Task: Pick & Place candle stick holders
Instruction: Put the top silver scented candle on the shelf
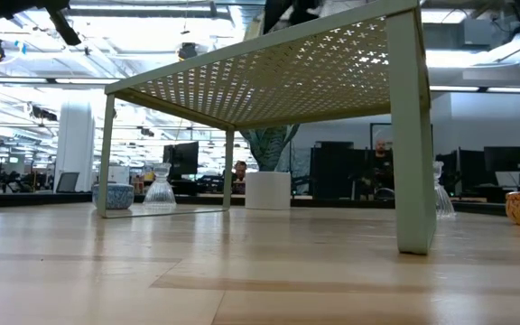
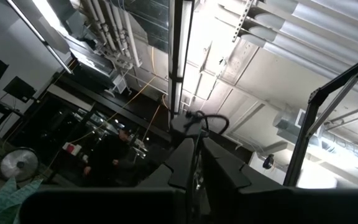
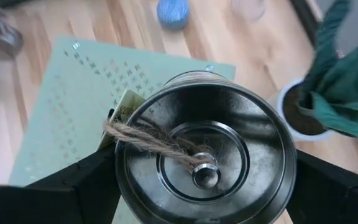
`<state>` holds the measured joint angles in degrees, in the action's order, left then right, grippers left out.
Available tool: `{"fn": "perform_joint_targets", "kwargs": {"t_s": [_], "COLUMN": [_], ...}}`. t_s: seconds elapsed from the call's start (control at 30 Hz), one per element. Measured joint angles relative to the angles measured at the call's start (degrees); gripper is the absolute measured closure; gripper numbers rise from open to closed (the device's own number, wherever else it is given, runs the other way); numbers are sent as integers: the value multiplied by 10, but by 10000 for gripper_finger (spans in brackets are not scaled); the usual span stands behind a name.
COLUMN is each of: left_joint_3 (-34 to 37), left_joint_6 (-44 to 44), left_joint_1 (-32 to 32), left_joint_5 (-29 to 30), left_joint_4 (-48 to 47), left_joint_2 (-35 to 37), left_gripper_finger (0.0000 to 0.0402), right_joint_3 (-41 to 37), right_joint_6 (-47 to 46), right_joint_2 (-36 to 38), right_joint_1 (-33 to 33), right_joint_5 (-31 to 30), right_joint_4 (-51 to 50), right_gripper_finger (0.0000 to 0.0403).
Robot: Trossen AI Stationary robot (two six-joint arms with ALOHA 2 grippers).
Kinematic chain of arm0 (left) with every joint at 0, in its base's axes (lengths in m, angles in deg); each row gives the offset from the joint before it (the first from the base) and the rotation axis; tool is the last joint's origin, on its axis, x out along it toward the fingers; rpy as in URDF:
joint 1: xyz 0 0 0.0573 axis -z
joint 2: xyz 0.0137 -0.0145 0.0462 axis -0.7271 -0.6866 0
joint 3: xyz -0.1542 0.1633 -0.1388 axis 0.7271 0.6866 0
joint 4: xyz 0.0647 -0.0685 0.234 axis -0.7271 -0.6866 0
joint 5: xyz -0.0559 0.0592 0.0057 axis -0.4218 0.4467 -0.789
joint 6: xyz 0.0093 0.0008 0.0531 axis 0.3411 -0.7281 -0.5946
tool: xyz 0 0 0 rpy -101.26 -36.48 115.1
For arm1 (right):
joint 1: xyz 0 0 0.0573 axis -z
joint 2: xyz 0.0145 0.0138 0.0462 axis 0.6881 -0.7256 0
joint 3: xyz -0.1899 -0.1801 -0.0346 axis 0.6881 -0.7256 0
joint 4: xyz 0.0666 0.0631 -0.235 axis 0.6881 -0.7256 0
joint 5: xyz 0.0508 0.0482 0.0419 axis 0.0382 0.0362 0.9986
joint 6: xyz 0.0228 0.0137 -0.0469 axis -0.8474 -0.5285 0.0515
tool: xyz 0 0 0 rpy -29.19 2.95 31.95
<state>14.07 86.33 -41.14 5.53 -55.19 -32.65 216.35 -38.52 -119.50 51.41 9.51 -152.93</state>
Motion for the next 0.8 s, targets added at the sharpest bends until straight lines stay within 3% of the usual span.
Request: {"fn": "perform_joint_targets", "kwargs": {"t_s": [0.27, 0.8], "left_joint_3": [0, 0], "left_joint_6": [0, 0], "left_joint_1": [0, 0], "left_joint_5": [0, 0], "left_joint_4": [0, 0], "left_joint_2": [0, 0], "left_gripper_finger": [372, 372], "right_joint_3": [84, 83], "right_joint_6": [25, 45], "right_joint_2": [-86, -102], "right_joint_1": [-13, -12], "right_joint_5": [-41, -41], "right_joint_4": [-56, -20], "right_gripper_finger": [61, 60]}}
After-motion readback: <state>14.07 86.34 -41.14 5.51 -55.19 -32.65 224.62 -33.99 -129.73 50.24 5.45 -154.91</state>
